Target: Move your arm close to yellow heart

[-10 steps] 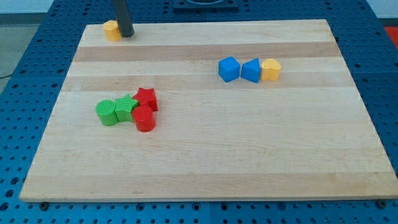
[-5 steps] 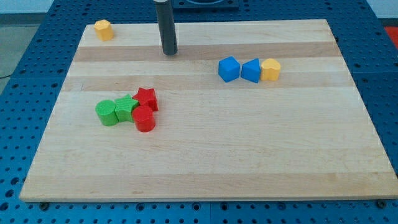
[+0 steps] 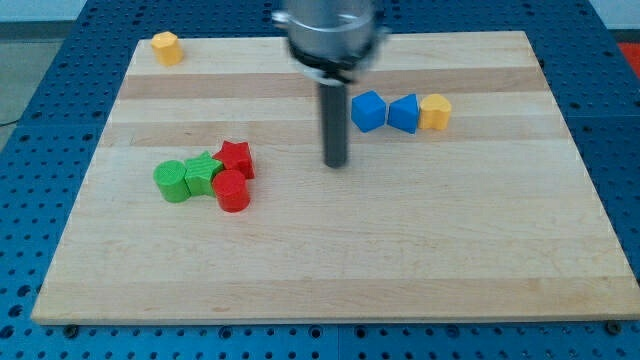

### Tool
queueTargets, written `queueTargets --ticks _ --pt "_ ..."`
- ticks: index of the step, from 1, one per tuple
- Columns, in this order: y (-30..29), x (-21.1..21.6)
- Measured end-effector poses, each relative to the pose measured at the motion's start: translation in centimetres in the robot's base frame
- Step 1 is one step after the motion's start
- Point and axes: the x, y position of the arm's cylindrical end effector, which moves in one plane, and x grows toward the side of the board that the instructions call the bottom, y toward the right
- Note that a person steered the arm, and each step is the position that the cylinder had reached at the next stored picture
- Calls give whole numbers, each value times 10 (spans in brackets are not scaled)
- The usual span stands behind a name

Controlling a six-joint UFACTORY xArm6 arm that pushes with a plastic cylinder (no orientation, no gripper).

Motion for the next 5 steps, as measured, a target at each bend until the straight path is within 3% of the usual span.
queueTargets --ticks 1,2,5 --pt "99 6" --pt "136 -23" --pt "97 -68"
